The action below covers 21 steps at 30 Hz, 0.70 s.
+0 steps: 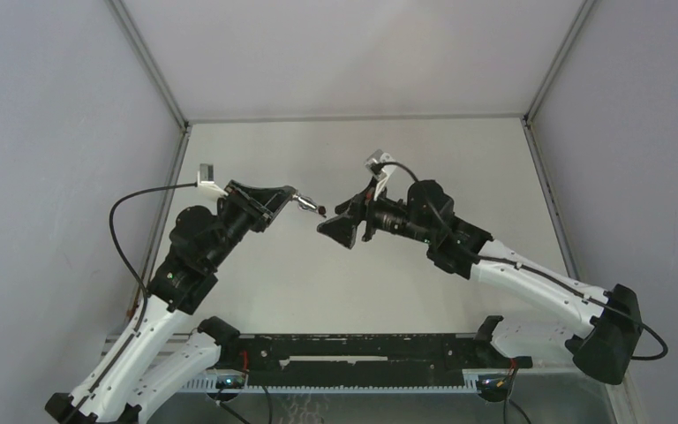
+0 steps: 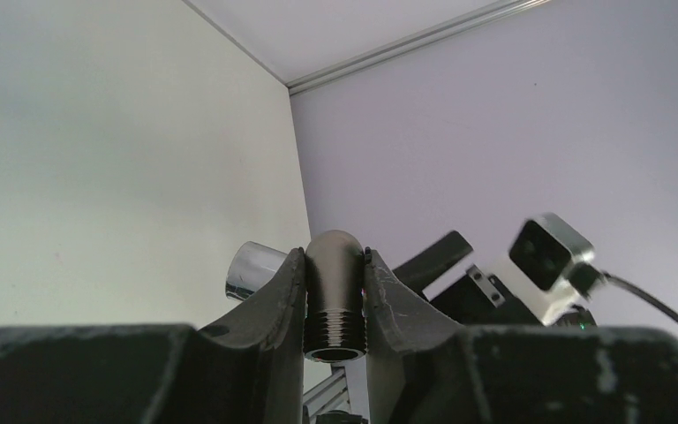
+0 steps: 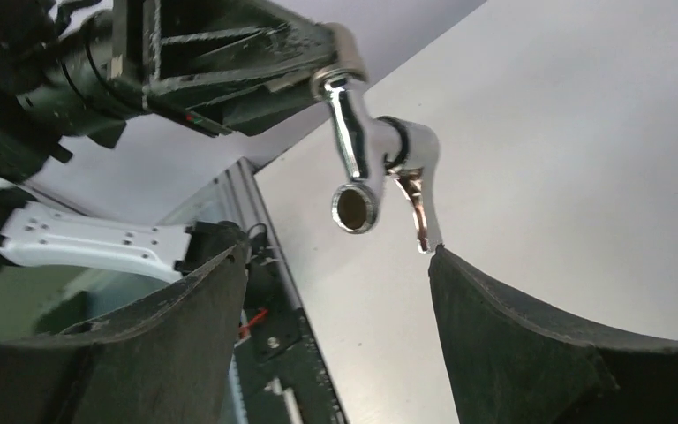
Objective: Install the water faucets
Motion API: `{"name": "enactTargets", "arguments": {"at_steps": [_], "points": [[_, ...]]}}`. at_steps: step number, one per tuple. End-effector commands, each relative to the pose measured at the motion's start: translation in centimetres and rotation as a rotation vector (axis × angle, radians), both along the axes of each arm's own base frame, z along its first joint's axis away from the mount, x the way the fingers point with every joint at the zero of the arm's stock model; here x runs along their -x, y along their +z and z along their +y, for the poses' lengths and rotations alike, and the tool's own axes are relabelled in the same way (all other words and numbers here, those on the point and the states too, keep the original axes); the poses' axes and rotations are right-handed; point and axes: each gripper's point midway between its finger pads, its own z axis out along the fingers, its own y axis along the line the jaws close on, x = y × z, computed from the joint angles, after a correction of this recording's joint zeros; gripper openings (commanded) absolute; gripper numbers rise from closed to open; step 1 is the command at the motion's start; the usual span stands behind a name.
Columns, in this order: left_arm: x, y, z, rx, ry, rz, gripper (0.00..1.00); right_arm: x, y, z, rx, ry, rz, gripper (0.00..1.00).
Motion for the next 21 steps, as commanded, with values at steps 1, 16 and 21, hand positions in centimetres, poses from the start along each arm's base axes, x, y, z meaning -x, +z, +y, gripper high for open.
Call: {"name": "enactTargets", "arguments": {"at_steps": [1, 16, 21], "points": [[-0.1, 2.4, 0.4, 0.046, 0.018, -0.069, 0.00, -1.6, 3.1, 0.8, 0.010, -0.101, -0.337, 0.82], [0.1, 2.4, 0.5, 0.053, 0.019, -0.062, 0.00, -2.5, 2.8, 4.8, -0.031, -0.062, -0.544, 0.55], [0.1, 2.4, 0.5, 0.054, 0.018, -0.062, 0.00, -2.8, 2.4, 5.4, -0.037, -0.059, -0.546, 0.45]]}}
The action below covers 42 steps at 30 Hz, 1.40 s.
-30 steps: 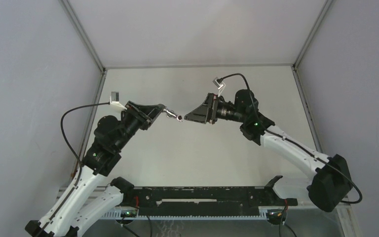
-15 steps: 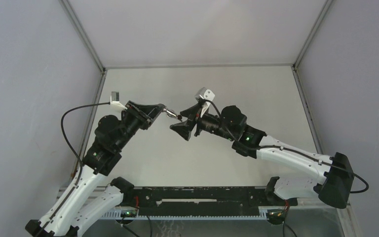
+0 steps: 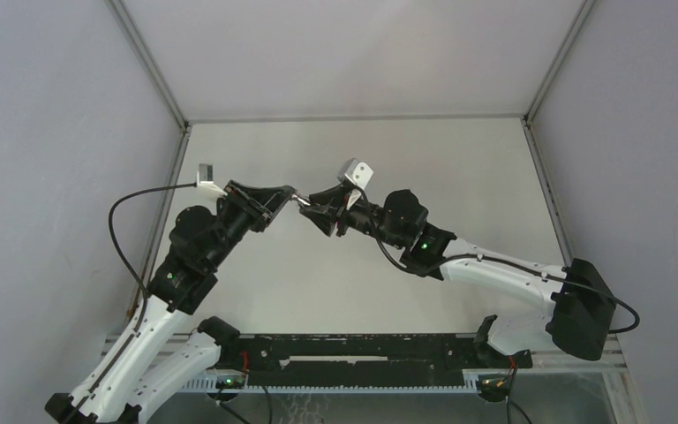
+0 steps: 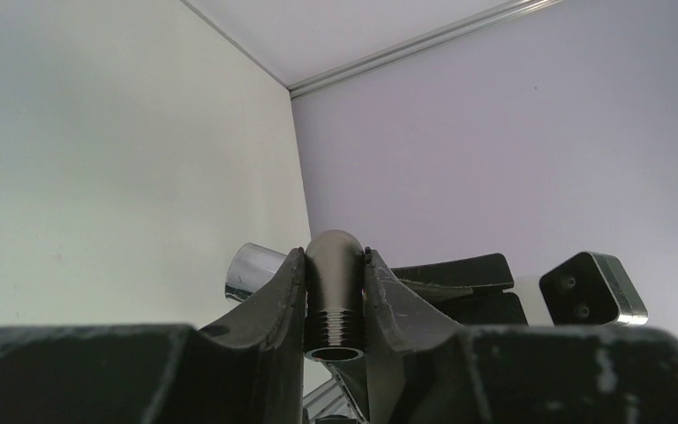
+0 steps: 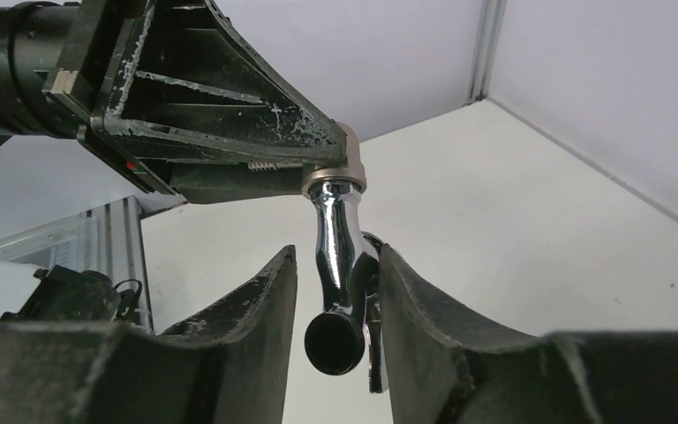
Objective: Install the water faucets
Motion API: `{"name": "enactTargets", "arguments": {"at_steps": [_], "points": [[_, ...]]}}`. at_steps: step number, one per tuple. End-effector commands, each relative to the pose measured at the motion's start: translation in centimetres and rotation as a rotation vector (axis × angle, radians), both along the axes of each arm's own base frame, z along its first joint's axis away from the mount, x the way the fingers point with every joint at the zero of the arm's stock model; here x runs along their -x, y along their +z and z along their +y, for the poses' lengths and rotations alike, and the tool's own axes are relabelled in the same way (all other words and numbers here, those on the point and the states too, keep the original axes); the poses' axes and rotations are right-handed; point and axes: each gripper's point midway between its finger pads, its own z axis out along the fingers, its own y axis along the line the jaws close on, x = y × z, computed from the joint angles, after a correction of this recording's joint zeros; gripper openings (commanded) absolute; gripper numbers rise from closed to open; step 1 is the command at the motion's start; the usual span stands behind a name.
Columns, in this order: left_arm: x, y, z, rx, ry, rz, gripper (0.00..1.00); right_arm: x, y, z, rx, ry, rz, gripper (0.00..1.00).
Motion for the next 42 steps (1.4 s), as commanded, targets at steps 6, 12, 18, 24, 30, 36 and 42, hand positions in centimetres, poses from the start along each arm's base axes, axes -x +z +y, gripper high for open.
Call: {"name": "enactTargets", "arguments": {"at_steps": [6, 12, 18, 24, 30, 36, 42], "points": [[0.3, 2.5, 0.5, 0.058, 0.013, -0.062, 0.00, -0.5, 1.2, 1.2, -0.063, 0.002, -0.056, 0.31], [0.2, 2.2, 0.4, 0.060, 0.013, -0.053, 0.00, -0.3, 1.1, 1.2, -0.051, 0.017, -0.066, 0.00], [0.2, 1.9, 0.1, 0.050, 0.000, -0.042, 0.24, 0.3, 1.5, 0.4, -0.032, 0.043, -0.089, 0.00], [0.3, 1.9, 0.2, 0.044, -0.001, -0.047, 0.53, -0.2, 2.1, -1.1, -0.077, 0.055, -0.037, 0.00], [0.2, 2.1, -0.1, 0.052, -0.015, -0.059, 0.65, -0.3, 2.4, -1.3, -0.082, 0.059, -0.041, 0.00], [0.3, 1.9, -1.0, 0.078, -0.058, -0.056, 0.70, -0.5, 2.4, -1.2, -0.093, 0.053, -0.030, 0.00], [0.4, 1.3, -1.3, 0.079, -0.063, -0.050, 0.63, -0.5, 2.4, -1.2, -0.100, 0.051, -0.027, 0.00]]}}
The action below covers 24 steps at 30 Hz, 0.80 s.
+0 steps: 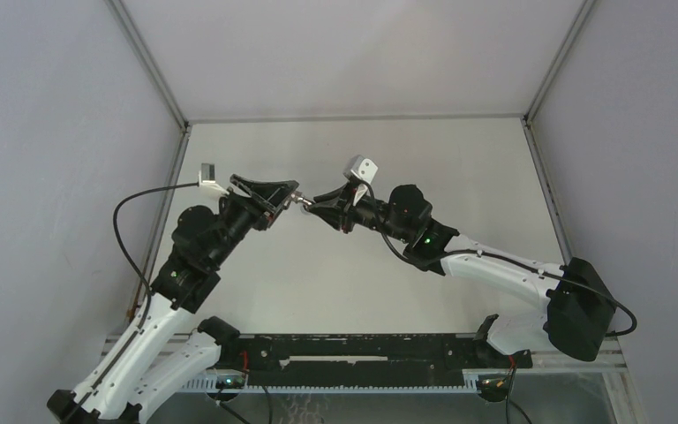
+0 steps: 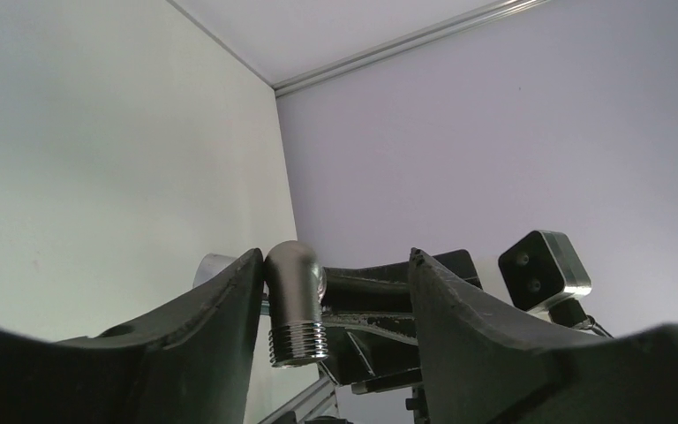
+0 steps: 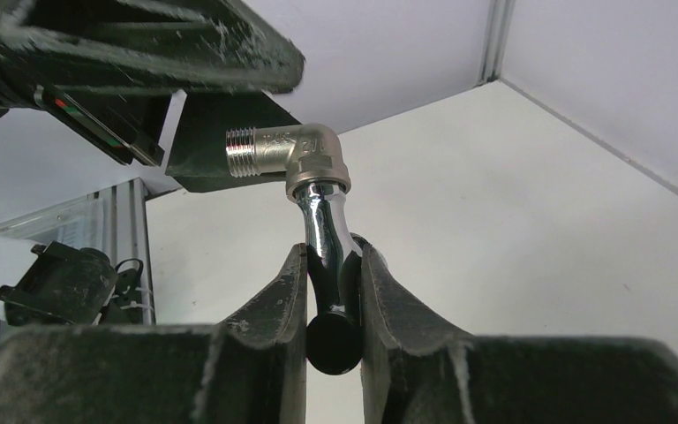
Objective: Install the water faucets
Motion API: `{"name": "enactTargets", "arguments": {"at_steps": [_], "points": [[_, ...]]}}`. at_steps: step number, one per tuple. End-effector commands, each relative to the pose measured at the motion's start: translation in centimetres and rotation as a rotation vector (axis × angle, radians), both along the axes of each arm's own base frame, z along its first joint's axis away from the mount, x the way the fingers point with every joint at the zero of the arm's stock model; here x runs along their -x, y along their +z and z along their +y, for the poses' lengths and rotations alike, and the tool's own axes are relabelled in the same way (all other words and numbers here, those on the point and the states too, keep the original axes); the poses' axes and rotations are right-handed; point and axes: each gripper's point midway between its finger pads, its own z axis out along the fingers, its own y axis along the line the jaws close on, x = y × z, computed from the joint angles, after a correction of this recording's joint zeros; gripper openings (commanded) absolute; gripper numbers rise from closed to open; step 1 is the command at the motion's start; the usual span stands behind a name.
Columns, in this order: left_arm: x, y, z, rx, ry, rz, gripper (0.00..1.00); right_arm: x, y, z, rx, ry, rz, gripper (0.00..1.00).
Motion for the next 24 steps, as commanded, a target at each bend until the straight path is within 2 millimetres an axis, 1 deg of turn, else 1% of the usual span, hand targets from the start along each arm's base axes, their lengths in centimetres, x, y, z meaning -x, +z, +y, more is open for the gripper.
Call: {"name": "enactTargets", "arguments": {"at_steps": [1, 2, 4, 5, 7, 8, 9, 12, 13, 15, 16, 17, 22, 23, 24], "points": [[0.55, 0.91, -0.70, 0.043, -0.039, -0.039, 0.58, 0.69, 4.01, -0.29, -0.108, 0.017, -0.056, 0.00], [0.47, 0.80, -0.69, 0.044, -0.036, -0.035, 0.53, 0.69, 4.00, -0.29, -0.108, 0.017, -0.054, 0.00], [0.35, 0.70, -0.61, 0.042, -0.029, -0.032, 0.39, 0.70, 3.93, -0.28, -0.107, 0.018, -0.051, 0.00], [0.32, 0.72, -0.61, 0.043, -0.028, -0.031, 0.36, 0.73, 3.91, -0.27, -0.107, 0.019, -0.049, 0.00], [0.26, 0.77, -0.61, 0.043, -0.026, -0.031, 0.34, 0.77, 3.79, -0.23, -0.104, 0.021, -0.046, 0.00], [0.23, 0.80, -0.62, 0.043, -0.026, -0.031, 0.34, 0.76, 3.79, -0.25, -0.104, 0.021, -0.045, 0.00], [0.24, 0.81, -0.65, 0.043, -0.028, -0.031, 0.37, 0.80, 3.71, -0.21, -0.101, 0.023, -0.043, 0.00], [0.21, 0.67, -0.78, 0.038, -0.034, -0.028, 0.55, 0.80, 3.59, -0.15, -0.098, 0.020, -0.043, 0.00], [0.19, 0.57, -0.83, 0.037, -0.036, -0.024, 0.58, 0.81, 3.57, -0.12, -0.097, 0.019, -0.044, 0.00], [0.20, 0.49, -0.98, 0.035, -0.042, -0.020, 0.58, 0.88, 3.61, -0.07, -0.098, 0.018, -0.046, 0.00], [0.15, 0.46, -1.00, 0.035, -0.043, -0.019, 0.55, 0.89, 3.67, -0.06, -0.100, 0.018, -0.047, 0.00], [0.17, 0.48, -1.00, 0.036, -0.043, -0.019, 0.50, 0.95, 3.60, 0.03, -0.099, 0.020, -0.047, 0.00], [0.11, 0.36, -0.76, 0.033, -0.028, -0.013, 0.17, 0.95, 3.37, 0.09, -0.092, 0.019, -0.042, 0.00], [0.09, 0.30, -0.66, 0.031, -0.022, -0.010, 0.13, 1.01, 3.42, 0.07, -0.093, 0.020, -0.042, 0.00], [0.09, 0.23, -0.60, 0.029, -0.020, -0.008, 0.05, 1.02, 3.44, 0.07, -0.093, 0.020, -0.042, 0.00]]}}
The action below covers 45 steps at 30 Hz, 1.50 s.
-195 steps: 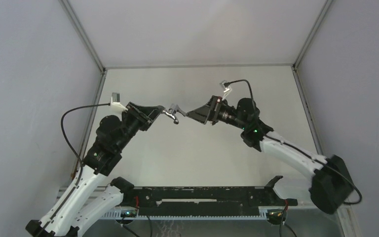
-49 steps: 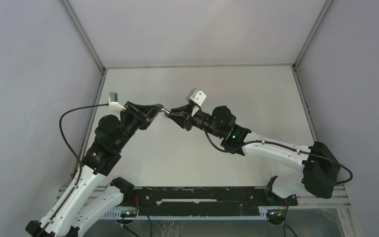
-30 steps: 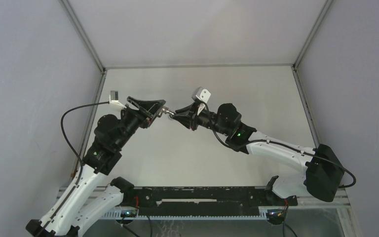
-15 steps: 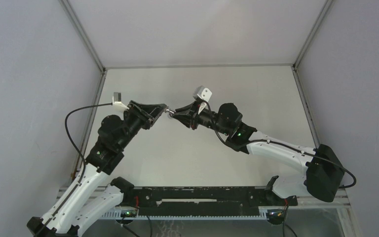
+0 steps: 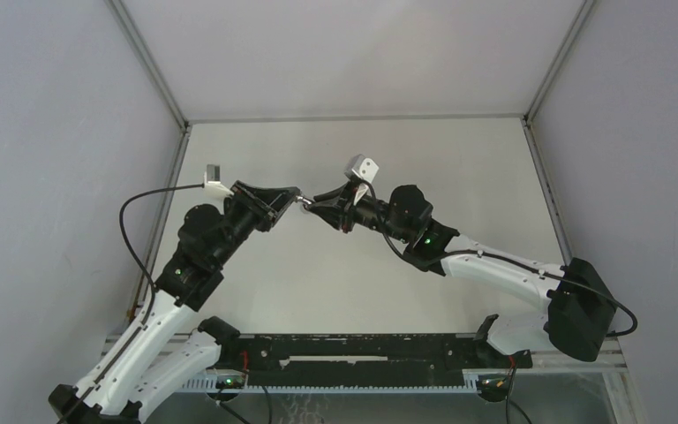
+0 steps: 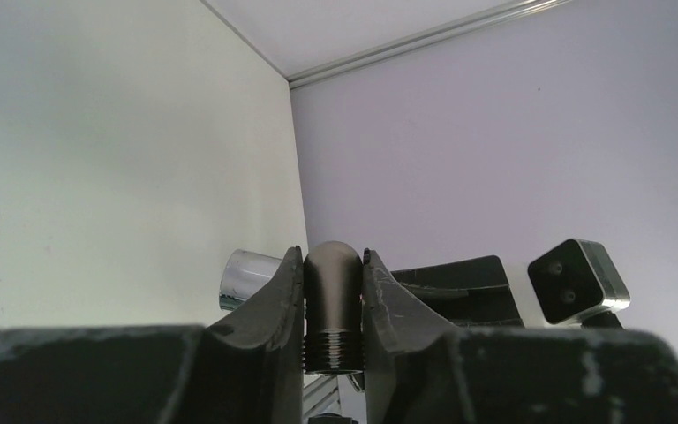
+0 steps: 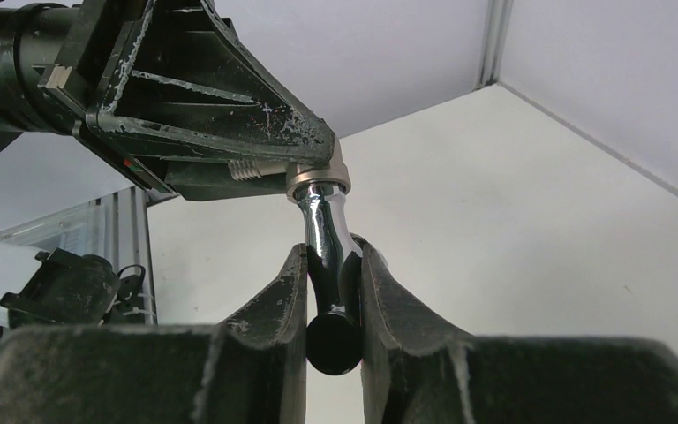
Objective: Install the water faucets
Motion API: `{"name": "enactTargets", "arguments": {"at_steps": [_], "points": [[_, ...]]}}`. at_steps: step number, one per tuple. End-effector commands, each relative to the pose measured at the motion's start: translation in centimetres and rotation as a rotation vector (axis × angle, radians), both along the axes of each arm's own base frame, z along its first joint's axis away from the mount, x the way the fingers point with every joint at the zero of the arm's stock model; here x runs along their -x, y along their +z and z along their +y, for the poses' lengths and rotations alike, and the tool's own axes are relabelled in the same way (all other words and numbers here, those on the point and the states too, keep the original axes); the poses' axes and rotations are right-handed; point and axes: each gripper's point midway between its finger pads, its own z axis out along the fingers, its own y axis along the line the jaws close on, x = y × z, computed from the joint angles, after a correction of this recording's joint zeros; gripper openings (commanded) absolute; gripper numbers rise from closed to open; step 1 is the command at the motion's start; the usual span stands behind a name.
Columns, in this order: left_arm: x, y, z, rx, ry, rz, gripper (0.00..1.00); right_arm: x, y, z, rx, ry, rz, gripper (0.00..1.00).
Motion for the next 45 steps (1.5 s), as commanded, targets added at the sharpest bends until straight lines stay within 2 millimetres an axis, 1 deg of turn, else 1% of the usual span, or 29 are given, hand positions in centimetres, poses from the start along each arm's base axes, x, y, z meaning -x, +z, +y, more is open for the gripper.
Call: {"name": "enactTargets", "arguments": {"at_steps": [1, 4, 6, 8, 11, 12, 14, 16, 17, 18, 20, 22, 26, 29, 30, 32, 34, 37, 39, 41, 43, 45], "points": [[0.5, 1.8, -0.1, 0.035, -0.017, -0.052, 0.01, 0.9, 3.1, 0.0, -0.079, 0.025, -0.044, 0.00], [0.6, 1.8, -0.1, 0.037, -0.016, -0.054, 0.00, 1.3, 3.3, 0.0, -0.092, 0.042, -0.021, 0.00], [0.6, 2.1, 0.0, 0.038, -0.014, -0.076, 0.00, 1.7, 3.7, -0.2, -0.137, 0.094, 0.056, 0.00], [0.7, 2.8, 0.2, 0.046, -0.010, -0.115, 0.00, 2.2, 4.3, -0.5, -0.206, 0.171, 0.196, 0.00], [1.0, 4.3, 0.6, 0.052, 0.003, -0.193, 0.00, 2.9, 5.3, -1.0, -0.312, 0.311, 0.479, 0.00], [1.2, 4.6, 0.7, 0.051, 0.006, -0.216, 0.00, 3.3, 5.5, -1.1, -0.334, 0.365, 0.584, 0.00], [1.3, 5.3, 0.9, 0.045, 0.012, -0.263, 0.00, 3.8, 5.4, -0.9, -0.352, 0.479, 0.816, 0.00], [1.4, 5.5, 1.2, 0.043, 0.022, -0.299, 0.00, 4.6, 6.0, -1.0, -0.359, 0.617, 1.024, 0.00], [1.4, 5.4, 1.2, 0.045, 0.025, -0.306, 0.00, 4.9, 6.4, -1.1, -0.374, 0.670, 1.095, 0.00], [1.5, 5.5, 1.3, 0.048, 0.026, -0.317, 0.00, 5.3, 7.5, -1.6, -0.415, 0.740, 1.161, 0.00], [1.3, 5.2, 1.5, 0.047, 0.042, -0.318, 0.00, 5.1, 8.0, -2.0, -0.479, 0.811, 1.274, 0.00], [1.1, 4.9, 1.8, 0.047, 0.061, -0.311, 0.00, 4.4, 7.8, -2.0, -0.525, 0.831, 1.370, 0.00], [1.0, 4.6, 2.1, 0.052, 0.080, -0.293, 0.00, 4.1, 7.3, -1.9, -0.534, 0.806, 1.399, 0.01], [0.9, 4.4, 2.5, 0.062, 0.099, -0.271, 0.00, 4.0, 6.8, -1.8, -0.520, 0.777, 1.386, 0.37], [0.8, 4.4, 2.6, 0.066, 0.106, -0.264, 0.00, 4.0, 6.4, -1.7, -0.510, 0.758, 1.385, 0.47], [0.8, 4.2, 2.7, 0.068, 0.114, -0.242, 0.00, 4.1, 6.0, -1.6, -0.492, 0.736, 1.383, 0.61], [0.6, 4.0, 2.9, 0.056, 0.127, -0.221, 0.00, 4.3, 6.0, -1.7, -0.488, 0.739, 1.380, 0.68], [0.4, 3.9, 3.2, 0.056, 0.144, -0.210, 0.00, 4.7, 6.1, -1.6, -0.484, 0.758, 1.373, 0.72], [0.4, 4.0, 3.2, 0.061, 0.149, -0.210, 0.00, 4.8, 5.5, -1.6, -0.473, 0.747, 1.368, 0.73], [0.4, 4.2, 3.2, 0.066, 0.148, -0.213, 0.00, 4.7, 4.2, -1.7, -0.457, 0.701, 1.367, 0.75], [0.6, 4.6, 3.3, 0.072, 0.147, -0.215, 0.00, 4.3, 2.4, -2.1, -0.434, 0.623, 1.367, 0.75], [0.7, 4.9, 3.4, 0.071, 0.149, -0.211, 0.00, 4.1, 1.1, -2.5, -0.390, 0.535, 1.327, 0.77]]}}
